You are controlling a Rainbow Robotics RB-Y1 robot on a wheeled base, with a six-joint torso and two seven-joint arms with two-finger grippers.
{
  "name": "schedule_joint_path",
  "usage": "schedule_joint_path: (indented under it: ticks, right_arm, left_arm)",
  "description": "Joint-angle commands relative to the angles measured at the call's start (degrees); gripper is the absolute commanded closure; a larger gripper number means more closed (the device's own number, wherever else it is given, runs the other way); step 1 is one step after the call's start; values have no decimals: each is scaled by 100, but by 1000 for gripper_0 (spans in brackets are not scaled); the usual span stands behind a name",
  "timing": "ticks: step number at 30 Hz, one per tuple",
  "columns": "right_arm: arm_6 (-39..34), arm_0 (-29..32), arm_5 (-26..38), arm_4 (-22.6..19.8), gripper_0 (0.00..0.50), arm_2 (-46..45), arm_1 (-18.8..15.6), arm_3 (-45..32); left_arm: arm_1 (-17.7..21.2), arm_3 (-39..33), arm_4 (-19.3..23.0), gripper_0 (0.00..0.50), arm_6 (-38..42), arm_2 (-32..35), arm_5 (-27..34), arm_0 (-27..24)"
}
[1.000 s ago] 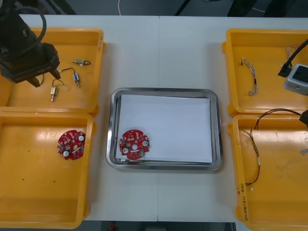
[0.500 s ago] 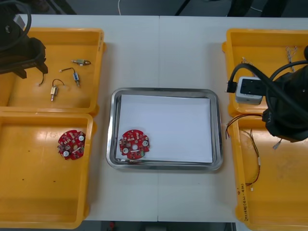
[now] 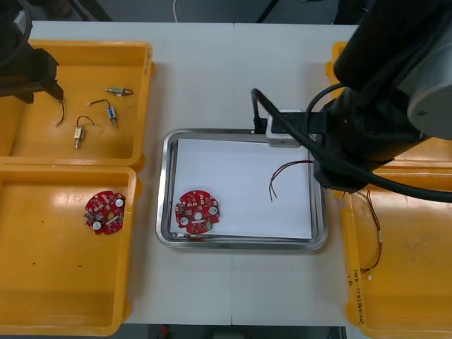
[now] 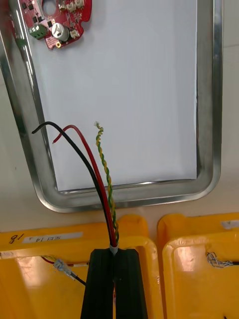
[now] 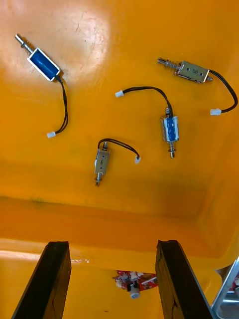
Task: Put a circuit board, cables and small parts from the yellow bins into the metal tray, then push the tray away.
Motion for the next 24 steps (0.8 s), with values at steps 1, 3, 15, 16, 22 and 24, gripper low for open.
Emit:
schedule_joint_path:
  ticks: [1, 3, 15, 16, 22, 24]
  right_arm:
    - [87, -728, 18, 227, 500, 652, 473, 387]
    - [114, -763, 18, 288, 500, 731, 648, 580]
    - [44, -737, 18, 772, 500, 1557, 1220, 1362]
    - [44, -737, 4, 789, 500, 1601, 1220, 1389]
    - [44, -596, -154, 789, 500, 1803, 1325, 1749]
    - [17, -535, -198, 789, 500, 1812, 1439, 1890]
  left_arm:
    - [300, 118, -88, 0, -495, 143, -187, -228]
    - [300, 162, -106, 0, -618, 143, -249, -228]
    - [283, 452, -97, 0, -856, -51, -600, -228]
    - [283, 469, -88, 0, -847, -77, -618, -228]
    - [195, 663, -79, 0, -900, -156, -662, -219]
    - [151, 724, -97, 0, -909, -297, -706, -219]
